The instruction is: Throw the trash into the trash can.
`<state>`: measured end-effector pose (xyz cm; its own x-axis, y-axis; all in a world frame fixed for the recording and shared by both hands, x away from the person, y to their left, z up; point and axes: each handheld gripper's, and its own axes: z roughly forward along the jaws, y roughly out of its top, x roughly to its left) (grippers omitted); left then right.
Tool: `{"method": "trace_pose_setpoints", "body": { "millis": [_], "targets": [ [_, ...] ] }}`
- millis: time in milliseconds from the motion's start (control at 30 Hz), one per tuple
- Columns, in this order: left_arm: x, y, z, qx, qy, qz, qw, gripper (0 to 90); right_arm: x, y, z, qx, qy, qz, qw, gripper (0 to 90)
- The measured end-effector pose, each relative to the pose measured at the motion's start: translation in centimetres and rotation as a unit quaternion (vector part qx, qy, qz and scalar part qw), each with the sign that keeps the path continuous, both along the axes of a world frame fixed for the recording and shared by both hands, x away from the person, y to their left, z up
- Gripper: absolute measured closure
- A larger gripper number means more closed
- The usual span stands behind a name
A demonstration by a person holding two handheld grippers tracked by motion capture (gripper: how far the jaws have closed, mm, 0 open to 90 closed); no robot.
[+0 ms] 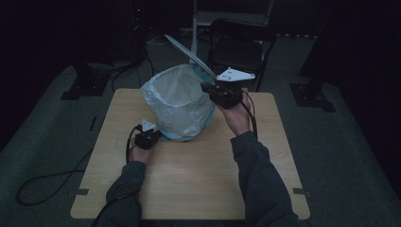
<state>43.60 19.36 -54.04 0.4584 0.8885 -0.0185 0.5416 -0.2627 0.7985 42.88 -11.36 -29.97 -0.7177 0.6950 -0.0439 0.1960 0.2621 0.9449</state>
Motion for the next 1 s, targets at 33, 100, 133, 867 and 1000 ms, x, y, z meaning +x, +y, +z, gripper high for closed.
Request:
{"method": "trace_pose_setpoints", "body": {
  "millis": [33,100,133,867,1000],
  "targets": [
    [0.0,0.0,0.0,0.0,0.0,0.0,1.0,90.0,0.1,0.1,0.0,0.002,0.002,-0.002,1.0,86.1],
    [0.0,0.0,0.0,0.0,0.0,0.0,1.0,90.0,0.2,0.2,0.0,0.002,0.003,-0.002,1.0,86.1],
    [0.0,0.0,0.0,-0.001,0.0,0.0,1.0,90.0,0.3,0.3,-0.1,0.003,0.003,-0.003,1.0,86.1],
    [0.0,0.0,0.0,0.001,-0.001,0.001,1.0,90.0,1.6,2.1,0.1,0.011,0.011,-0.018,0.9997,86.0],
    [0.0,0.0,0.0,0.001,-0.001,0.0,1.0,90.0,1.8,2.5,0.2,0.012,0.012,-0.019,0.9997,86.0]
  ]
}}
